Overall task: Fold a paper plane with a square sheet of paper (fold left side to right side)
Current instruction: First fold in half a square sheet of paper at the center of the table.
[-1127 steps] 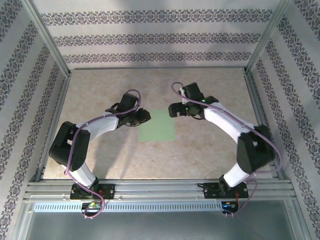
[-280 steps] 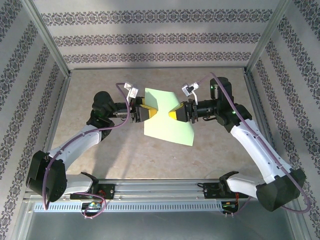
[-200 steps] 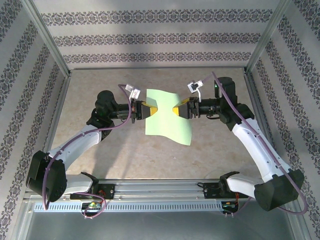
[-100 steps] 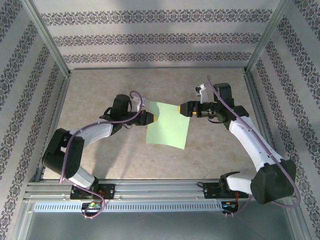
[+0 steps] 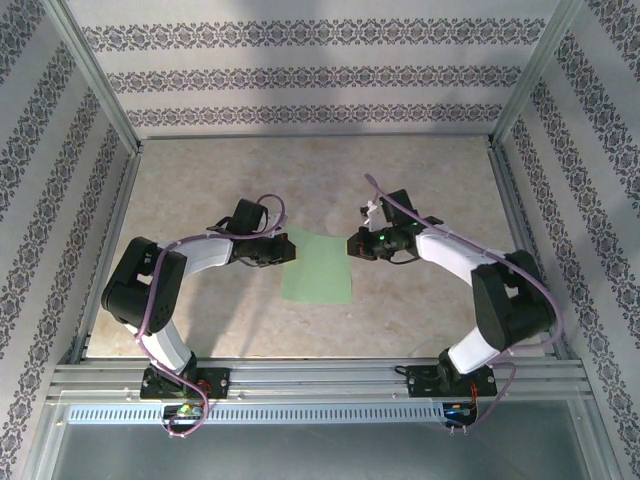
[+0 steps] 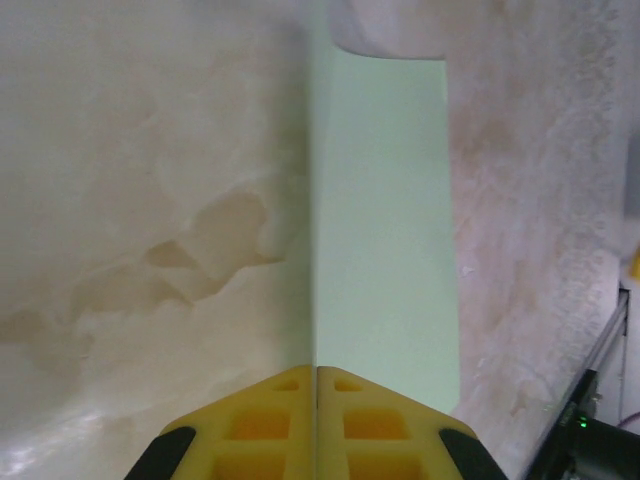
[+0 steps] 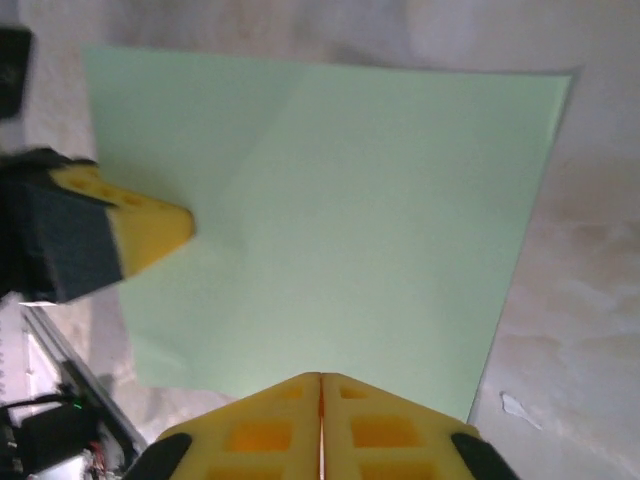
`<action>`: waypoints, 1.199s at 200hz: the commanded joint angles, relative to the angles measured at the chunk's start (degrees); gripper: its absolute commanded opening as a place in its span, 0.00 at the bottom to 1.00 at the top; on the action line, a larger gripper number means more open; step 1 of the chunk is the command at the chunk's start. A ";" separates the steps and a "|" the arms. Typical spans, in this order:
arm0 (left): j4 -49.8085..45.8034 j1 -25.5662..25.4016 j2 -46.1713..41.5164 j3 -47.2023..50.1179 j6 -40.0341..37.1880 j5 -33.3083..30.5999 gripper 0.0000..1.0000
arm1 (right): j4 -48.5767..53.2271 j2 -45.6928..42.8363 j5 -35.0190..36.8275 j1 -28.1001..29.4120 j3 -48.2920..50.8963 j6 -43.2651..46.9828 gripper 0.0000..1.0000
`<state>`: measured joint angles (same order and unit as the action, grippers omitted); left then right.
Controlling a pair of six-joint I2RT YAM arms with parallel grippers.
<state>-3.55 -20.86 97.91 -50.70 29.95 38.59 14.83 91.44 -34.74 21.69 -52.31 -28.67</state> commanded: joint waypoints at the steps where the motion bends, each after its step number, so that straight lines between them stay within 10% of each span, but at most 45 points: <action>1: -4.09 0.82 0.75 -2.21 -2.55 -1.46 0.00 | -3.53 3.65 2.37 1.27 0.43 -2.45 0.00; 134: -5.00 0.80 1.41 -3.70 -2.38 -0.24 0.02 | -0.04 12.65 8.08 2.38 0.17 -0.19 0.00; 240: 3.55 0.60 -0.17 -4.08 5.00 10.41 0.52 | 1.32 14.64 9.85 3.01 -0.24 1.40 0.01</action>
<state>-3.16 -20.86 98.67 -53.08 32.67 45.91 12.58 103.09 -28.75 23.90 -53.12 -28.58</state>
